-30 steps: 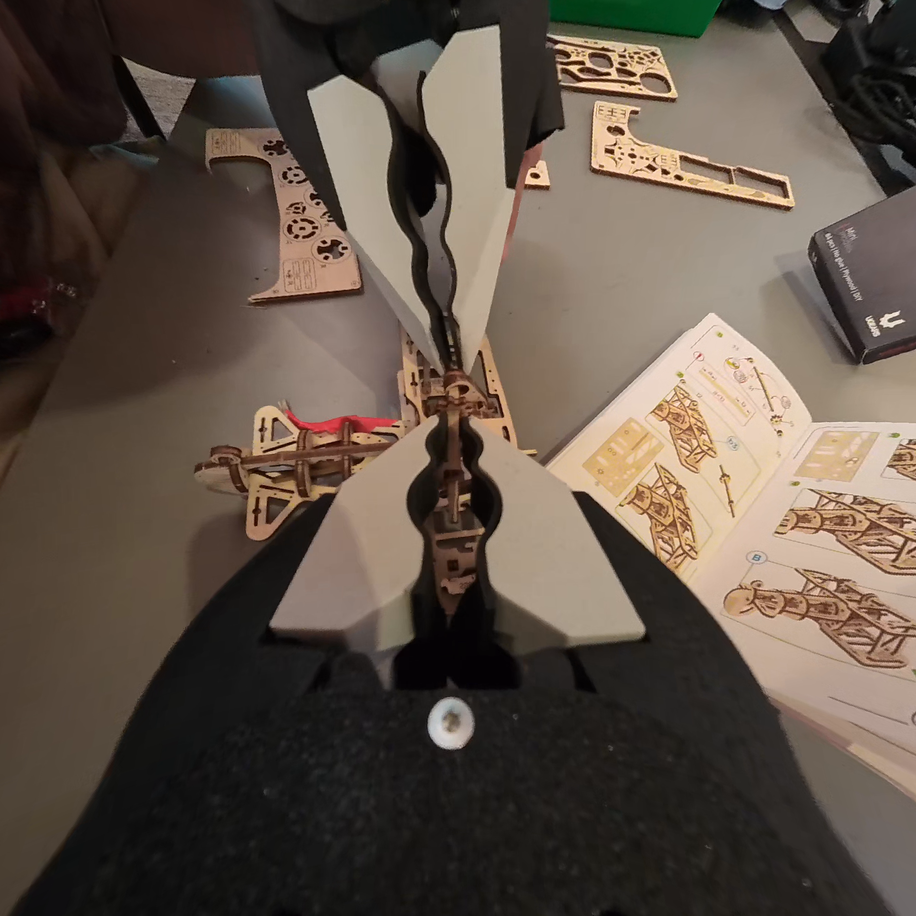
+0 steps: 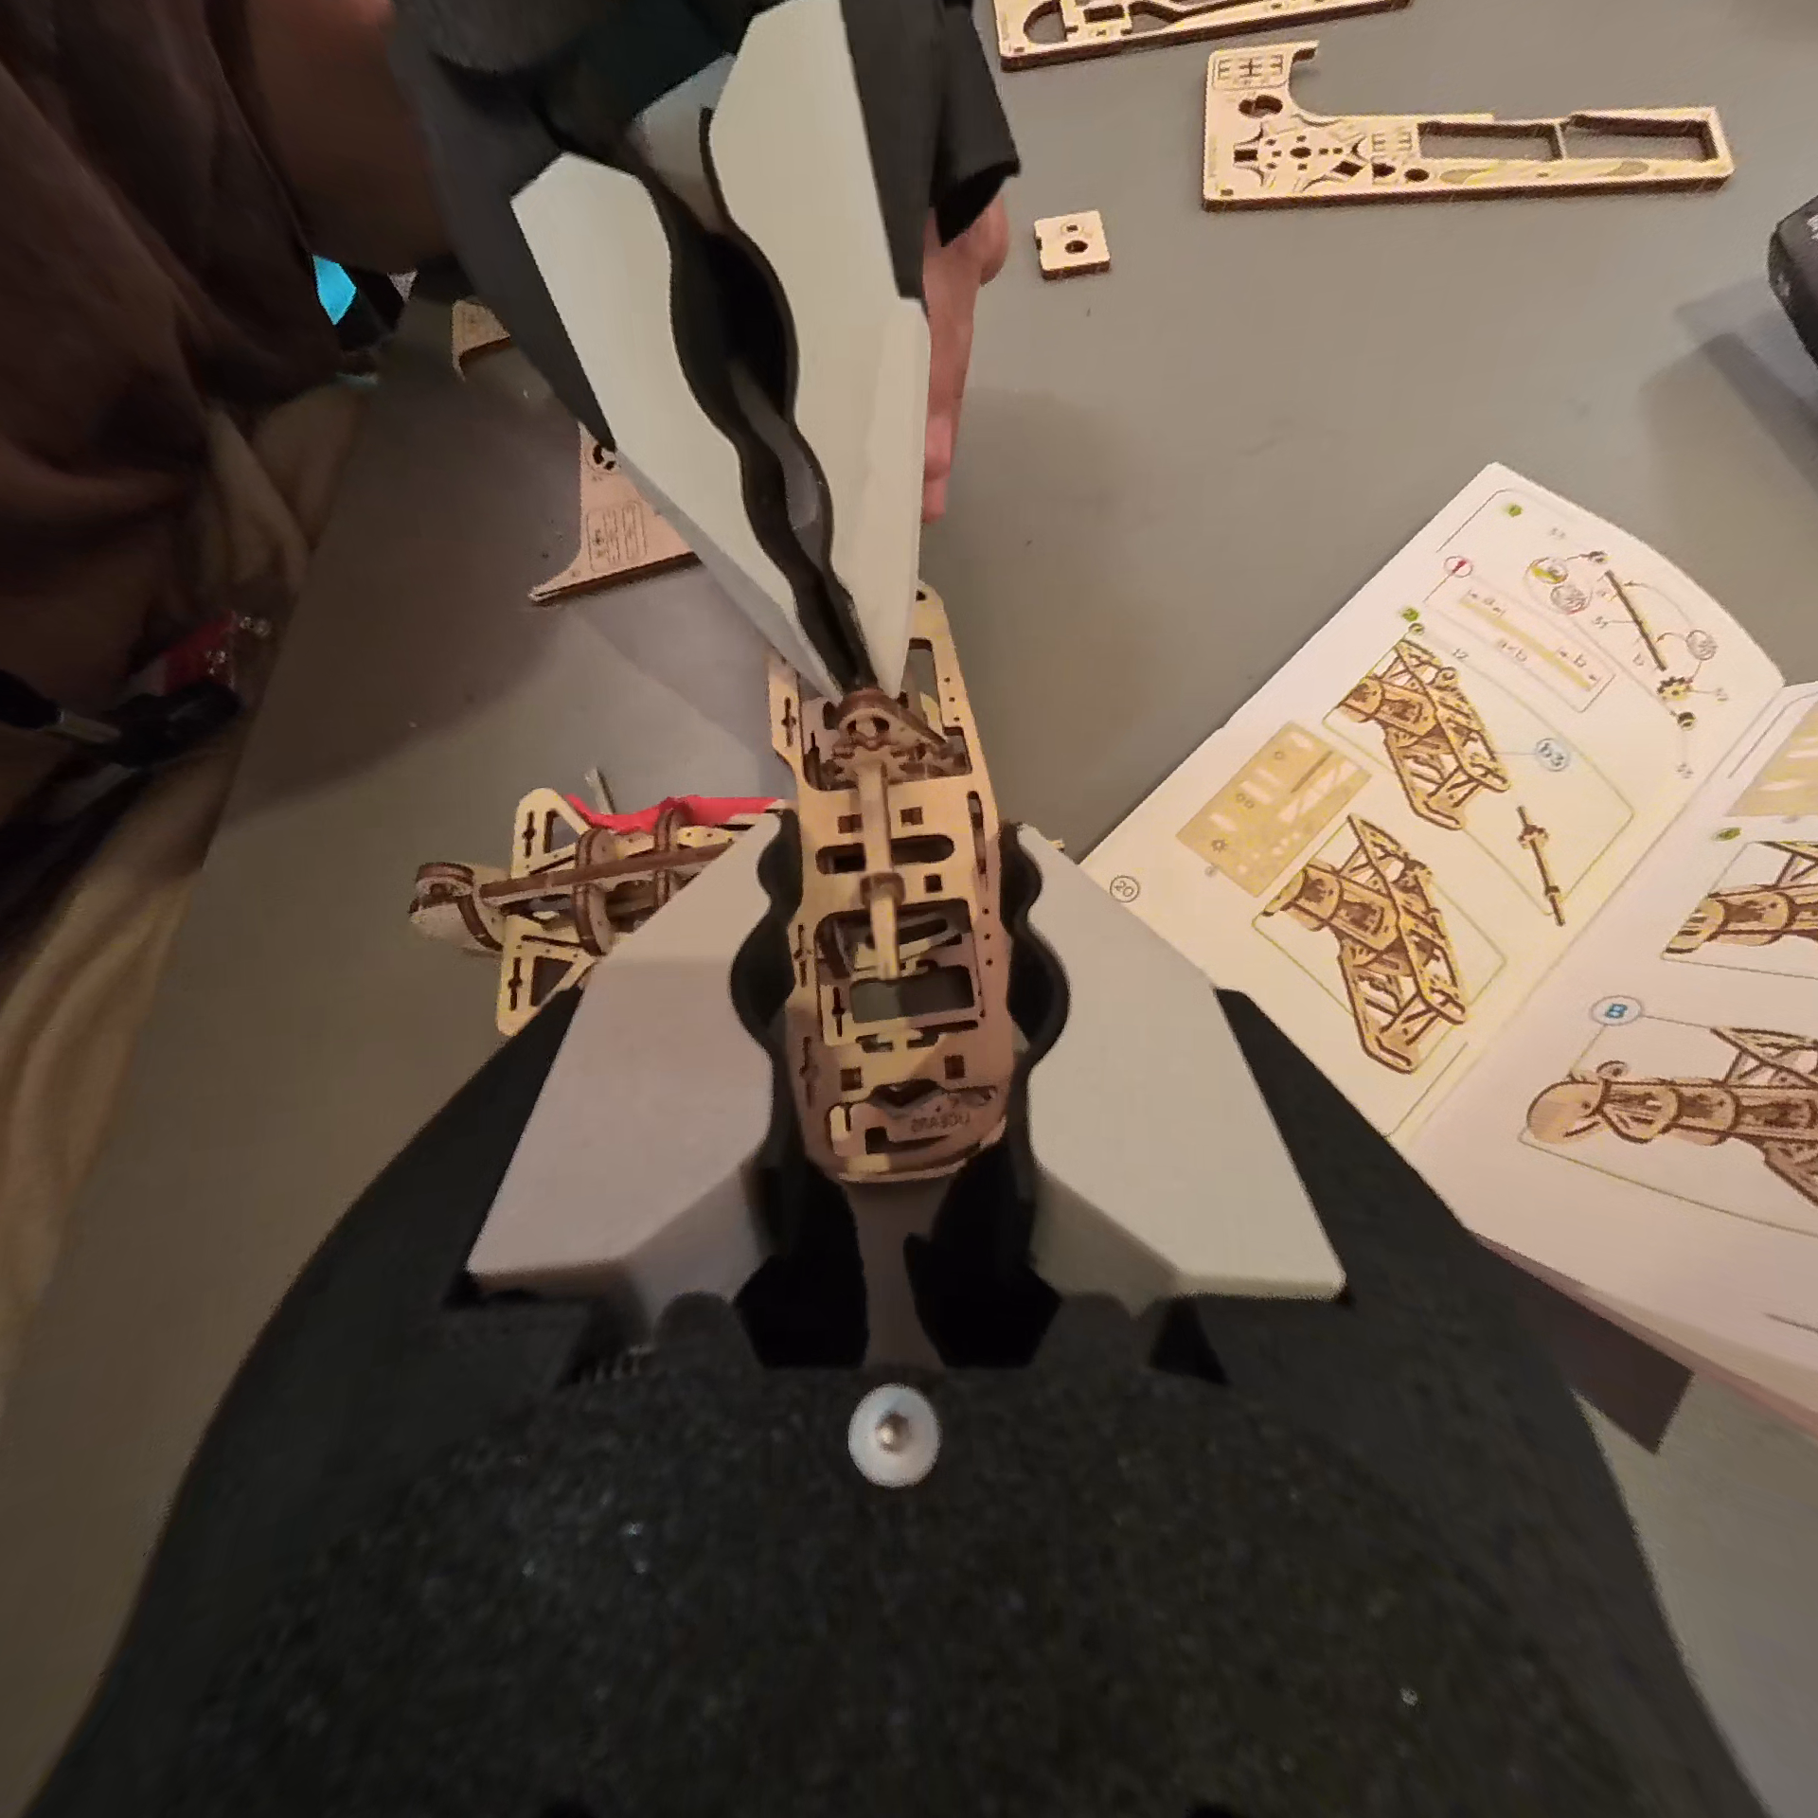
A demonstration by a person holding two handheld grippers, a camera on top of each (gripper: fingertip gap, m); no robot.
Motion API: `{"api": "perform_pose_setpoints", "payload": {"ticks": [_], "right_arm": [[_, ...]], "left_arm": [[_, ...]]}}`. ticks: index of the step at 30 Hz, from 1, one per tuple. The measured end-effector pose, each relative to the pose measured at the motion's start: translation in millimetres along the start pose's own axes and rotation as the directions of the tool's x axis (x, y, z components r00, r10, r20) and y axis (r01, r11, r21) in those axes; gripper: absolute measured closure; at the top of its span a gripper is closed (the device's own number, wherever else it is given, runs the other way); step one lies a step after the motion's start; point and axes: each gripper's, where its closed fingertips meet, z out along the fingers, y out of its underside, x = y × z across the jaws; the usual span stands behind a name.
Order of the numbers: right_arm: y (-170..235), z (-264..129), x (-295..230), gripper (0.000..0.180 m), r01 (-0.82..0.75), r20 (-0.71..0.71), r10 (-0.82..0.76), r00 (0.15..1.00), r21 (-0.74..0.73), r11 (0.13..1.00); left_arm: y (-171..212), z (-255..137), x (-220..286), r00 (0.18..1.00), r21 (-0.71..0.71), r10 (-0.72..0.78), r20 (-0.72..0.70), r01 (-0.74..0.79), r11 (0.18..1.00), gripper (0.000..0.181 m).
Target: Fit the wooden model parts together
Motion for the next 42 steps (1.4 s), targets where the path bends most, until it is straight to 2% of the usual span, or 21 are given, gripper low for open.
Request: {"api": "perform_pose_setpoints", "payload": {"ticks": [3,11,24,29,34,42], "right_arm": [[0.1,0.2,-0.3,0.141,0.001,-0.001,-0.001,1.0,-0.005,1.0],[-0.2,0.7,-0.6,0.141,0.011,-0.01,-0.011,1.0,-0.014,1.0],[-0.1,-0.1,1.8,0.141,-0.003,-0.026,0.003,1.0,-0.026,1.0],[-0.4,0.3,1.7,0.141,-0.002,-0.023,0.001,1.0,-0.02,1.0],[-0.5,0.3,1.7,0.141,-0.004,-0.022,0.003,1.0,-0.018,1.0],[-0.9,0.6,1.8,0.141,-0.008,-0.02,0.008,1.0,-0.016,1.0]], "left_arm": [[-0.6,0.1,0.1,0.999,0.005,-0.032,-0.006,0.032,0.999,0.181],[-0.2,-0.4,-0.1,0.999,0.0,0.031,-0.007,-0.031,1.0,0.181],[-2.3,-1.2,-2.2,1.0,0.018,-0.009,0.017,0.009,1.0,0.181],[-1.4,-1.3,-2.6,0.998,-0.011,0.038,0.043,-0.037,0.999,0.181],[-0.5,-1.1,-3.9,0.978,-0.085,0.175,0.117,-0.166,0.982,0.18],[-0.7,-0.8,-3.7,0.982,-0.087,0.157,0.104,-0.149,0.985,0.18]]}}
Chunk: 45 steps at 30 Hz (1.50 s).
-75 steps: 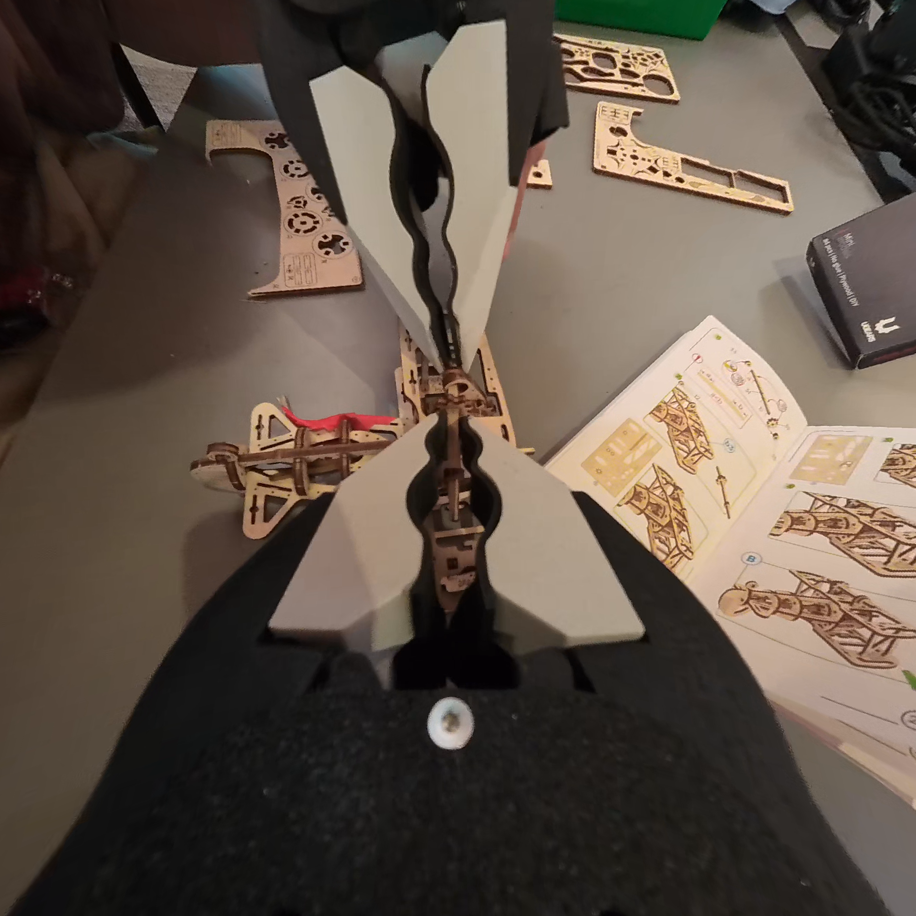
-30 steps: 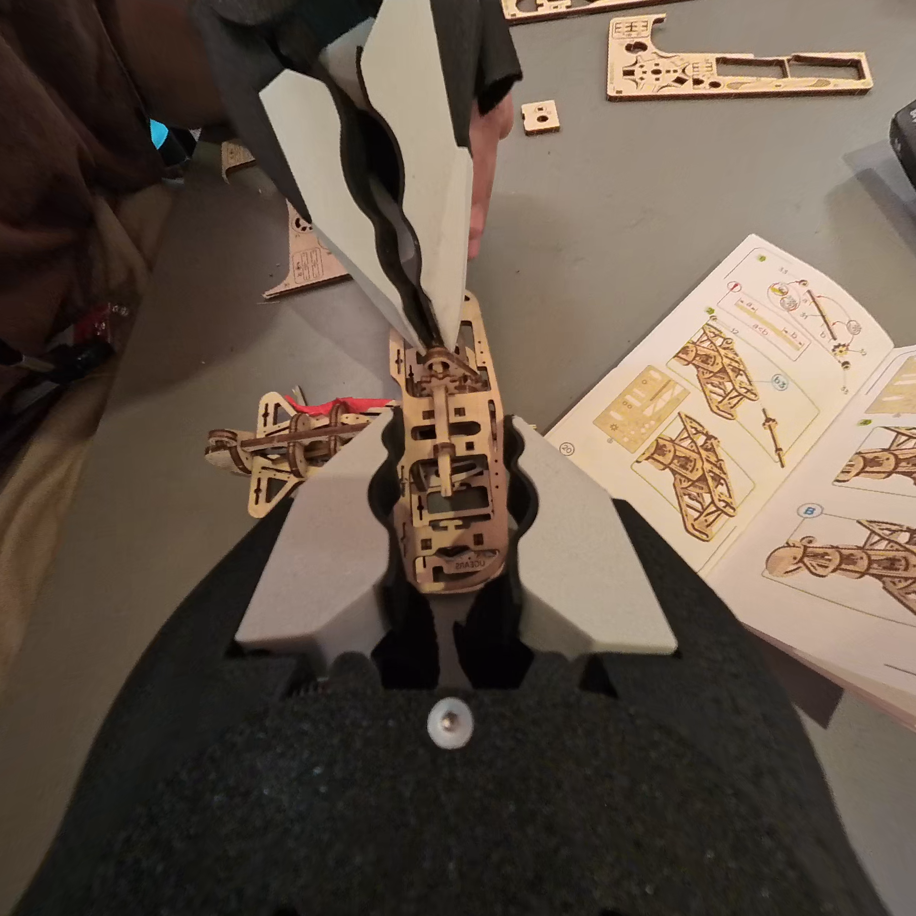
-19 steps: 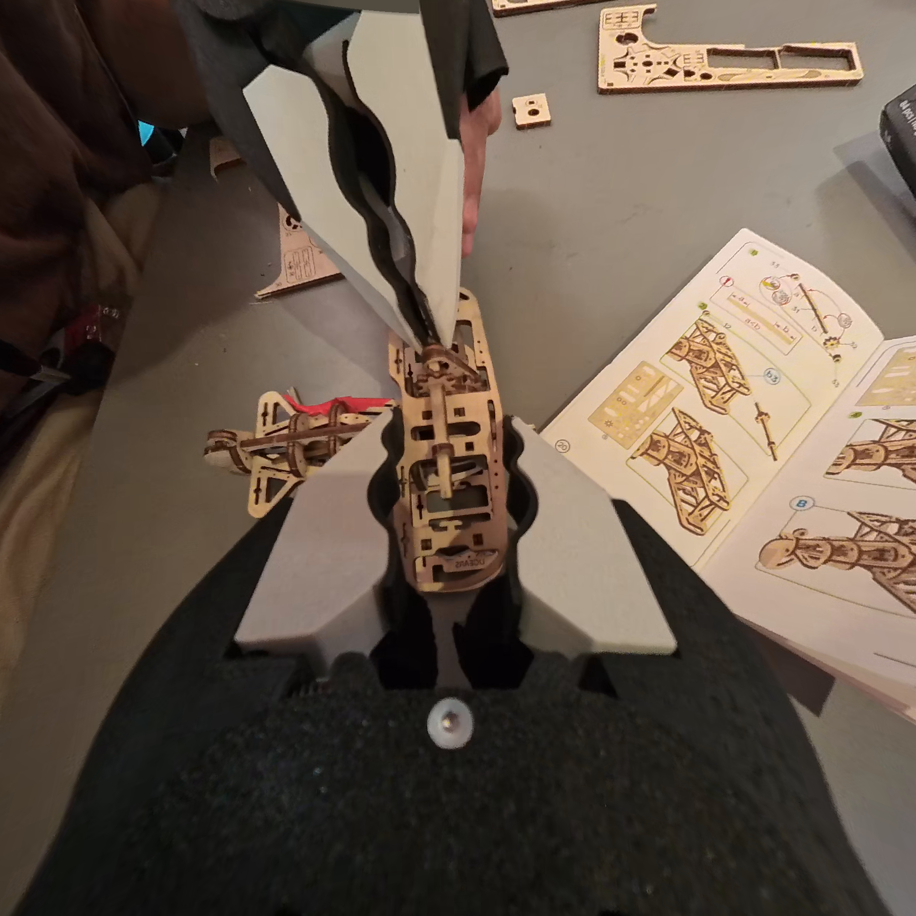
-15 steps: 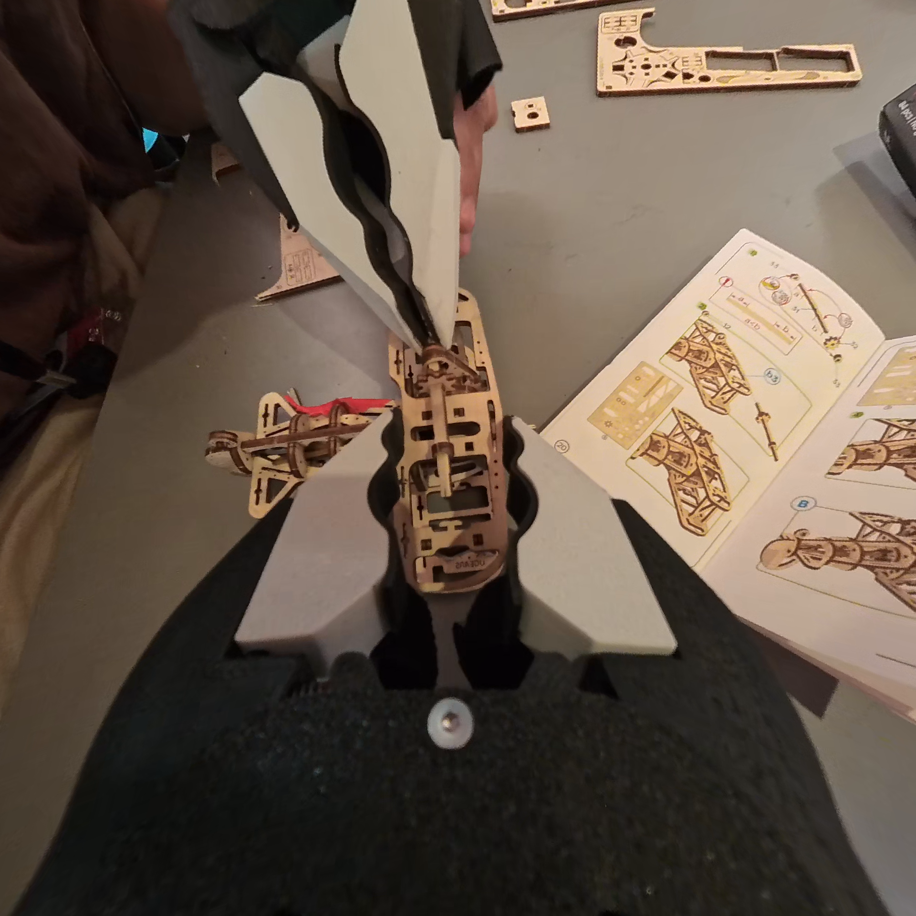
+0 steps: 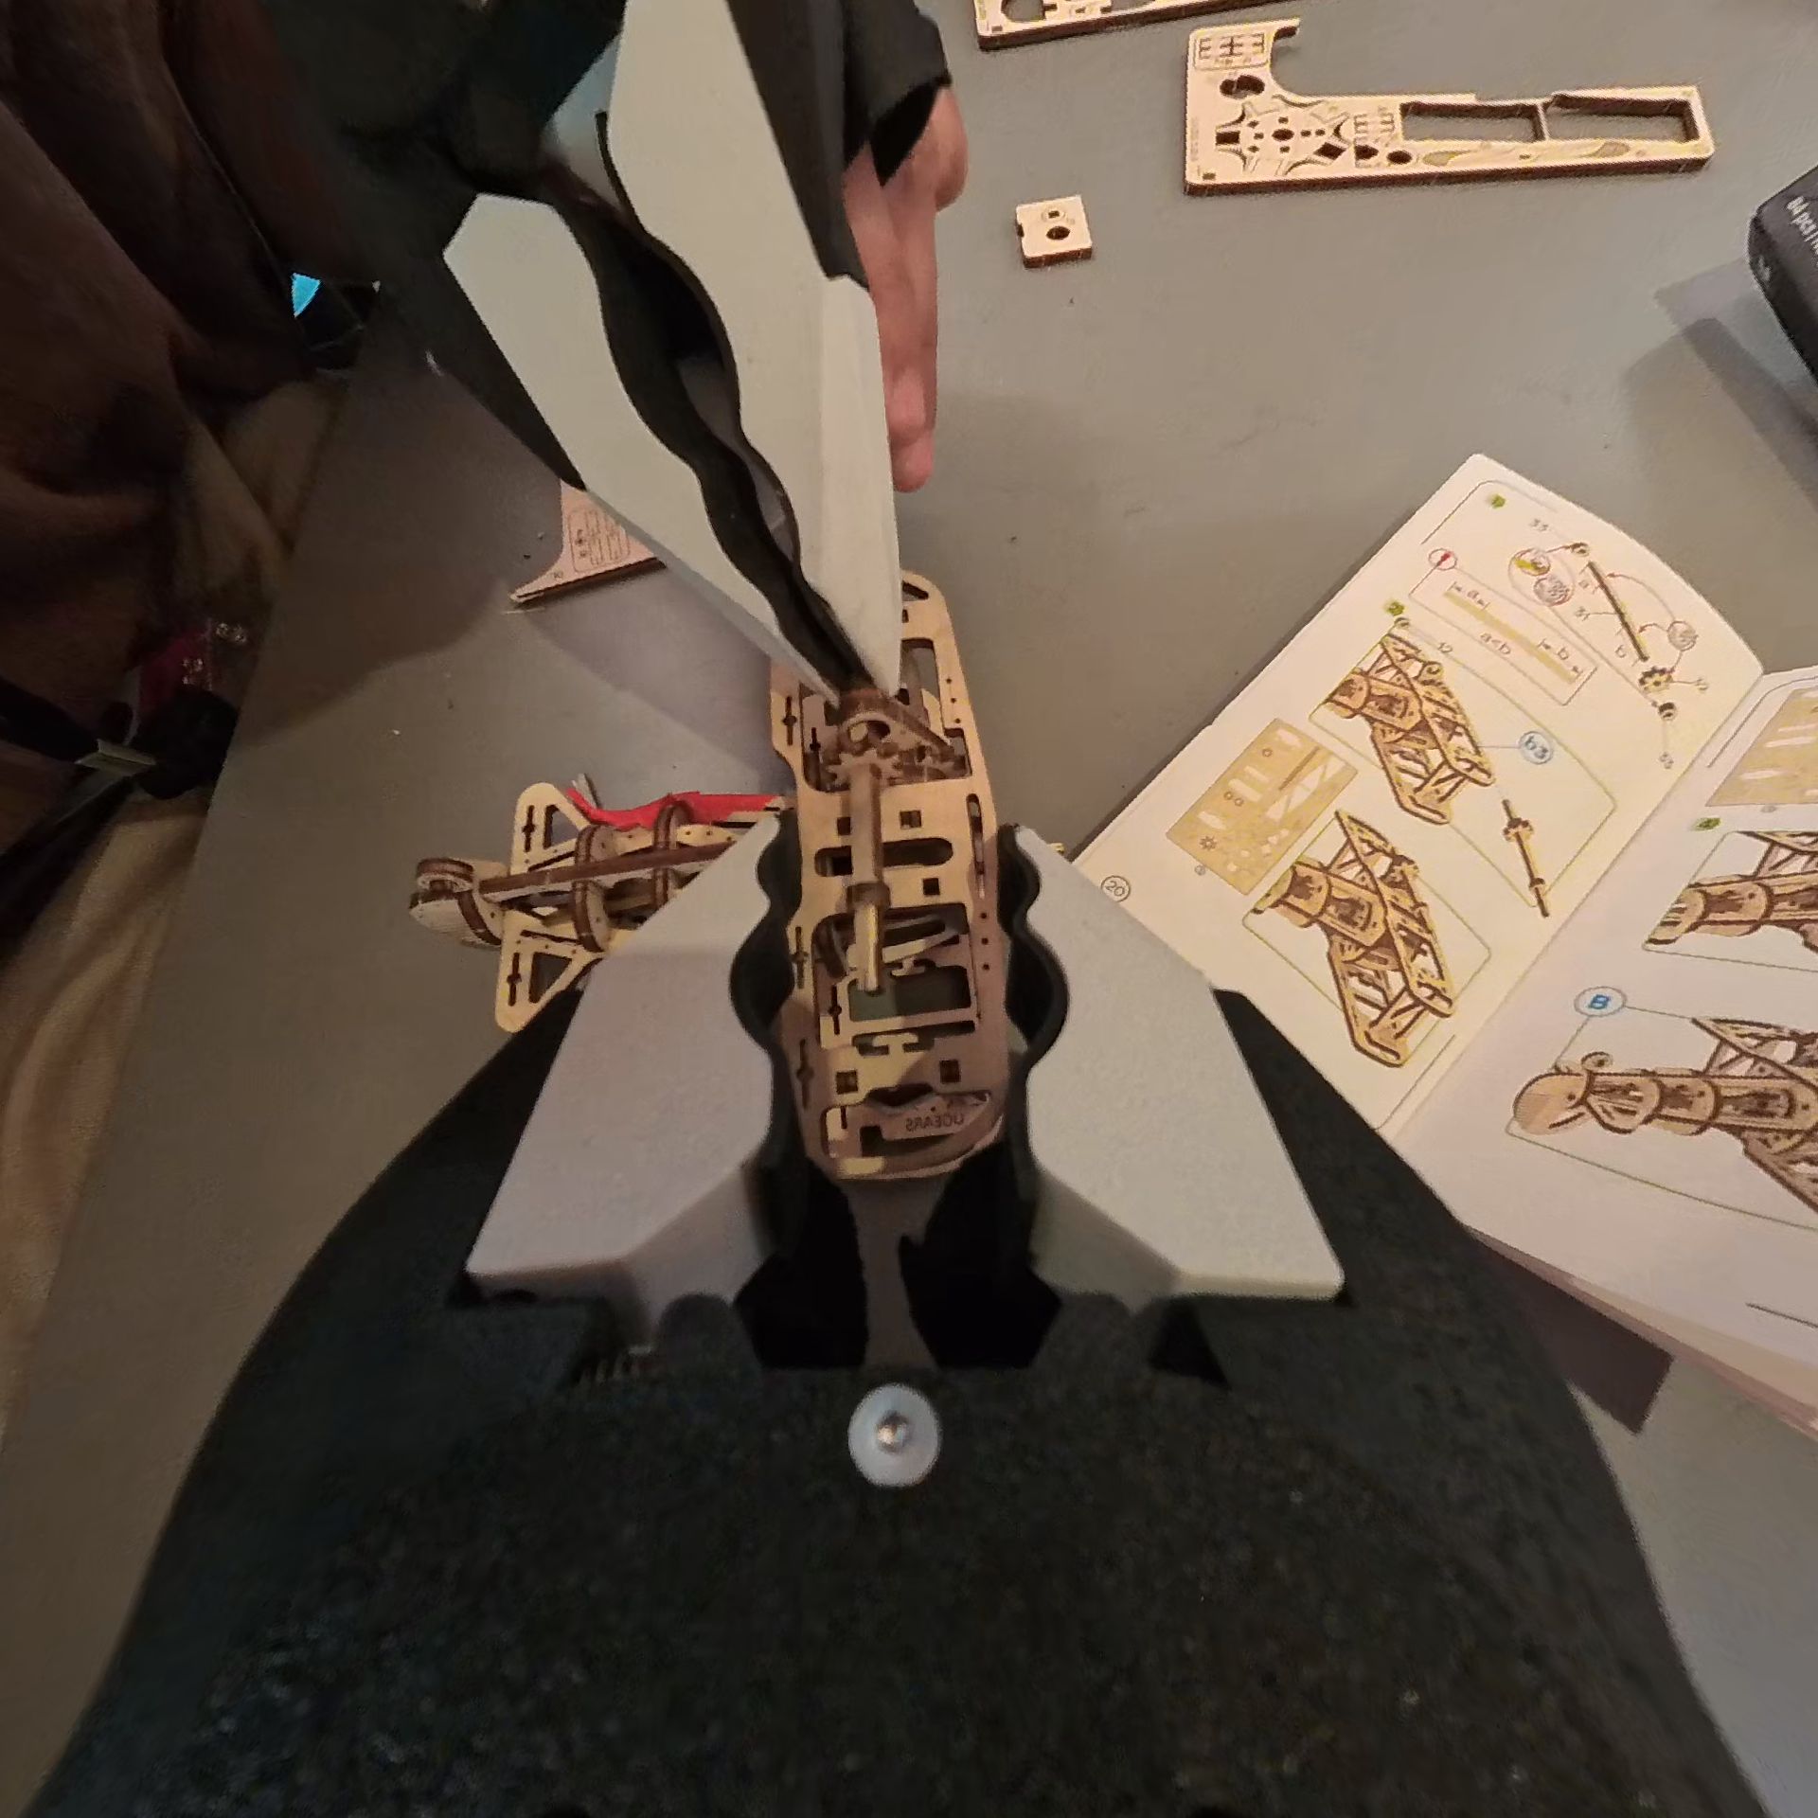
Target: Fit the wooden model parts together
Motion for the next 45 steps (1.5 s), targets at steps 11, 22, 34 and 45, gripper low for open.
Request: {"api": "perform_pose_setpoints", "payload": {"ticks": [11,22,34,45], "right_arm": [[0.0,-0.6,3.3,0.141,-0.02,-0.015,0.02,1.0,0.005,1.0],[0.1,-0.9,5.0,0.142,-0.016,-0.021,0.016,1.0,0.009,1.0],[-31.1,-22.4,11.0,0.139,-0.091,-0.172,0.097,0.98,0.041,0.995],[-15.0,-10.3,8.9,0.174,-0.197,-0.452,0.164,0.877,-0.027,0.98]], "left_arm": [[1.6,2.3,-5.4,0.985,-0.064,0.126,0.12,-0.119,0.991,0.18],[2.4,2.8,-7.3,0.977,-0.086,0.094,0.191,-0.079,0.993,0.18],[-3.4,11.4,-8.6,0.968,-0.051,0.088,0.234,-0.078,0.996,0.18],[-8.8,18.4,-12.2,0.954,-0.045,0.126,0.271,-0.118,0.992,0.18]]}}
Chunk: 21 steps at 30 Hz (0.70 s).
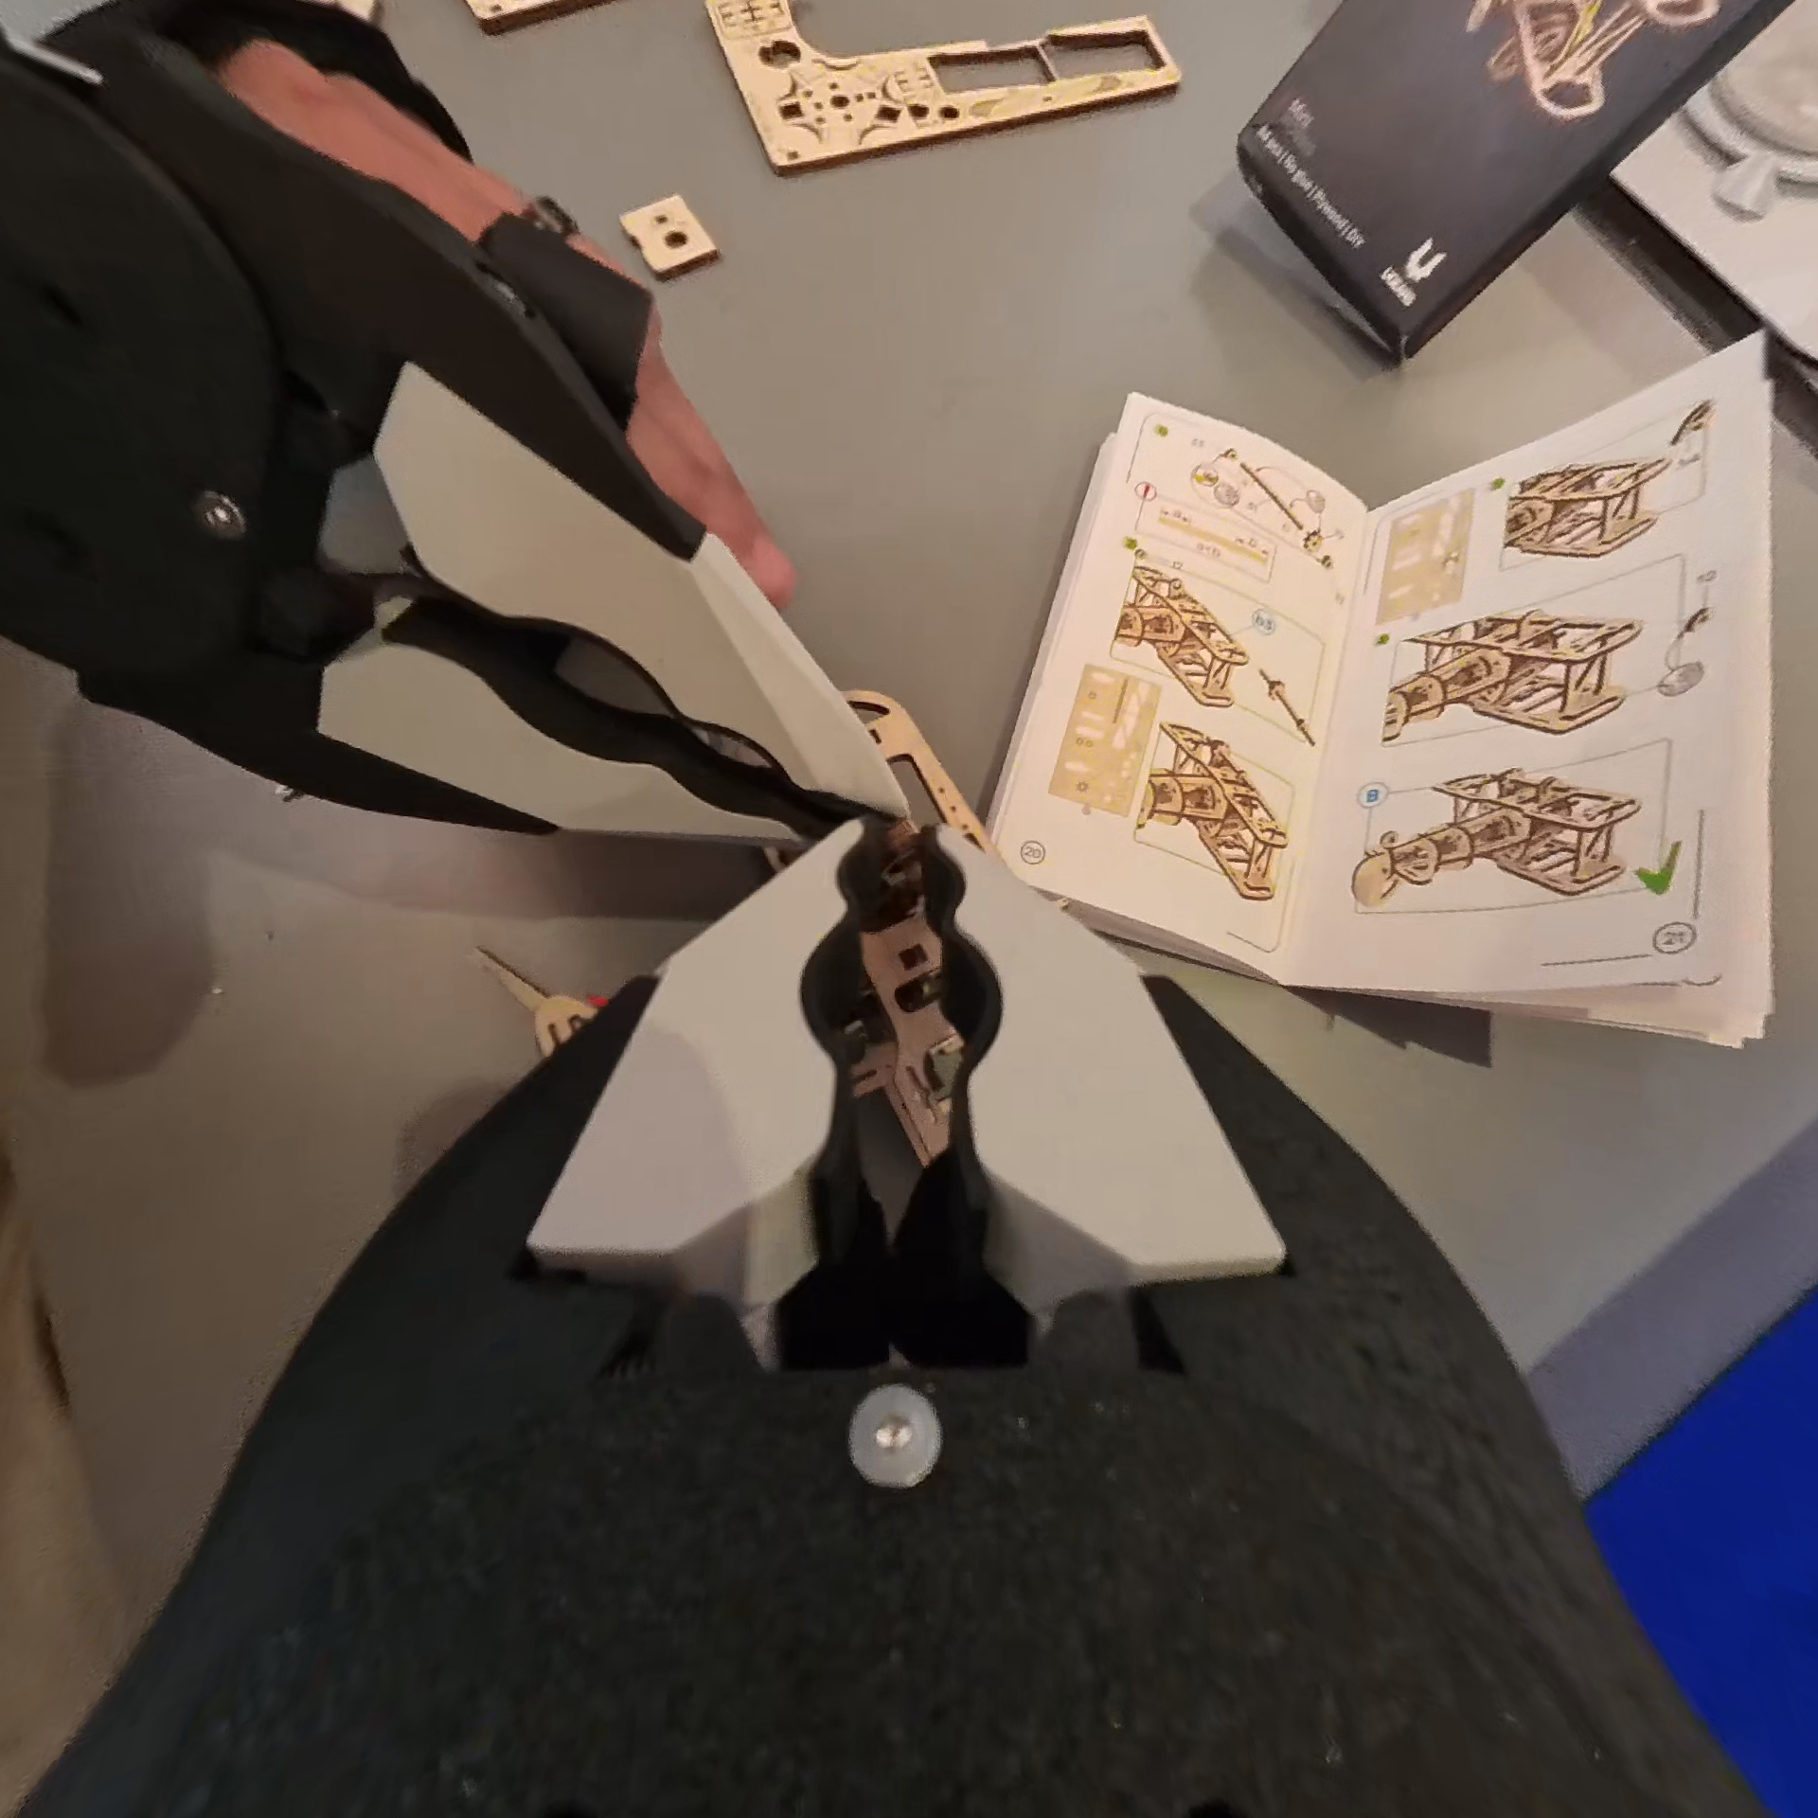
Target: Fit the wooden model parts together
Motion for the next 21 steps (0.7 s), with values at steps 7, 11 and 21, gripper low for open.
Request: {"api": "perform_pose_setpoints", "payload": {"ticks": [7,11,21], "right_arm": [[-0.4,-3.4,1.3,0.177,-0.055,-0.024,0.055,0.998,-0.015,0.998],[-5.6,-17.8,3.9,0.161,-0.141,-0.078,0.142,0.987,0.028,0.99],[9.5,-10.8,8.6,0.157,-0.095,-0.303,0.081,0.949,-0.029,0.995]], "left_arm": [[-0.9,0.2,1.6,0.996,0.059,-0.07,-0.051,0.073,0.996,0.18],[-5.6,0.6,0.1,0.996,0.089,-0.068,-0.058,0.073,0.993,0.18],[-8.1,3.4,3.7,0.998,0.128,-0.004,-0.069,0.013,0.992,0.18]]}}
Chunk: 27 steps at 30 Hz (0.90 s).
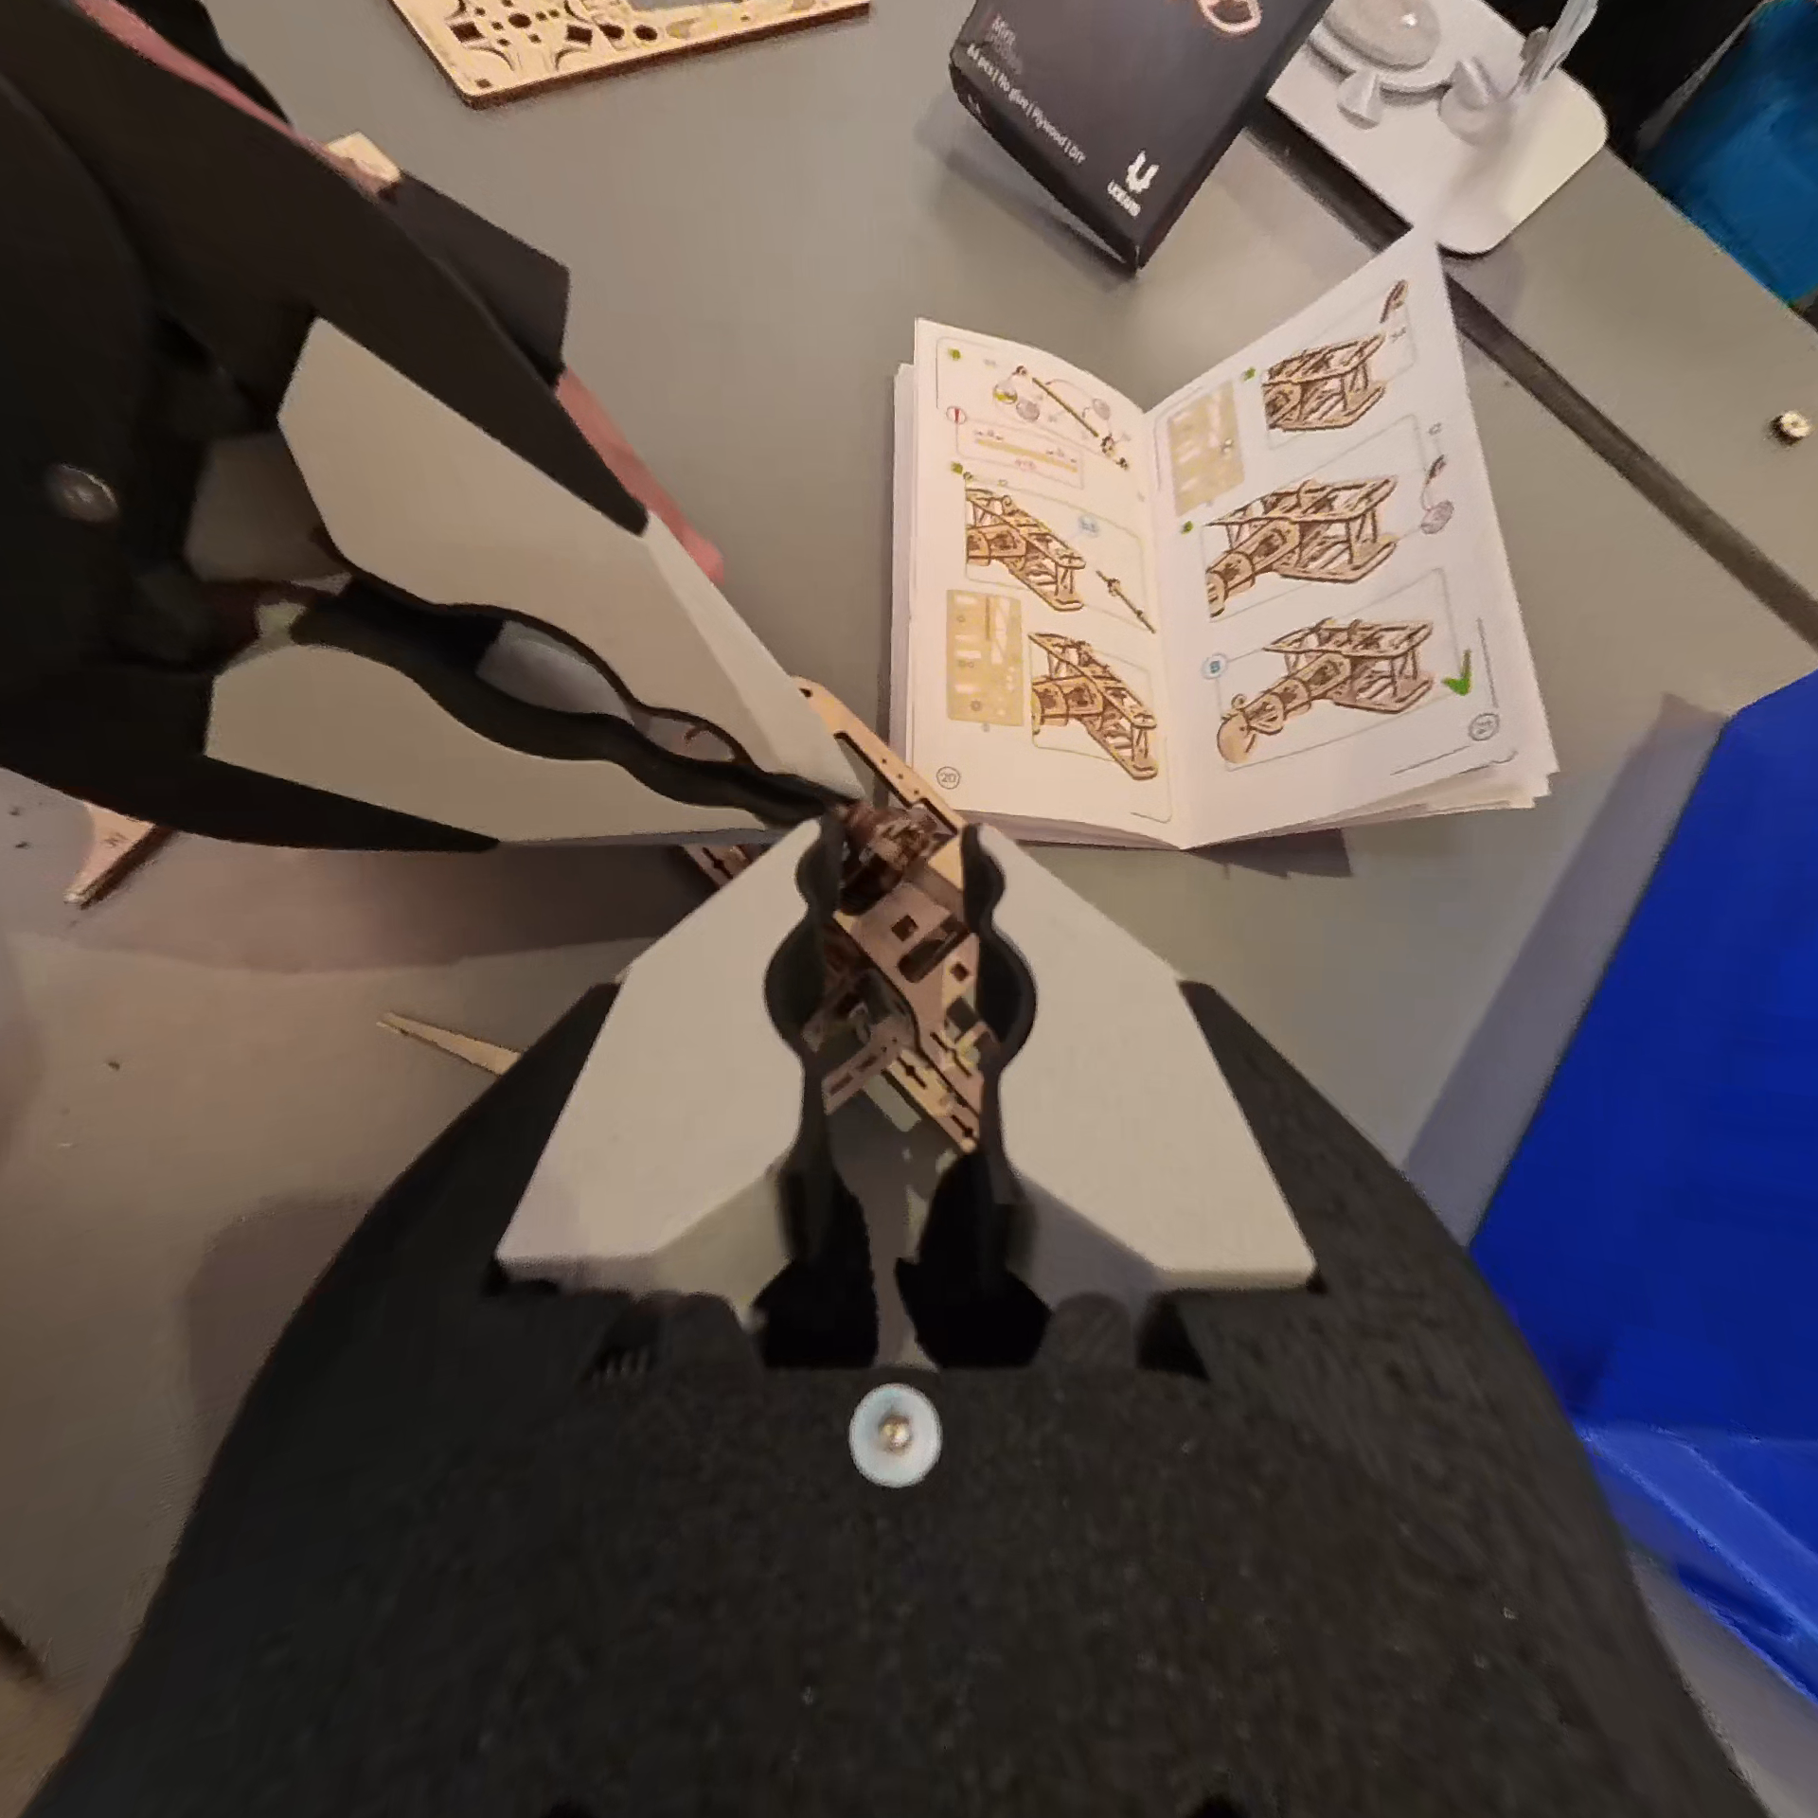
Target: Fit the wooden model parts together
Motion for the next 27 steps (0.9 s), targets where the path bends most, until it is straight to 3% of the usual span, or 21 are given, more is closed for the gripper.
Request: {"api": "perform_pose_setpoints", "payload": {"ticks": [6,18,27], "right_arm": [[1.9,3.0,-2.1,0.165,-0.139,0.095,0.141,0.985,-0.03,0.99],[2.6,-5.1,0.6,0.171,-0.185,0.086,0.184,0.979,0.002,0.983],[12.0,-44.9,23.2,0.139,-0.279,0.031,0.279,0.96,0.221,0.935]], "left_arm": [[1.5,0.5,-2.1,0.999,0.004,0.029,0.014,-0.029,1.0,0.18],[-1.6,1.1,-1.2,1.0,0.03,0.018,0.004,-0.018,0.999,0.18],[-7.2,1.6,2.2,1.0,0.056,0.019,-0.018,-0.018,0.998,0.18]]}}
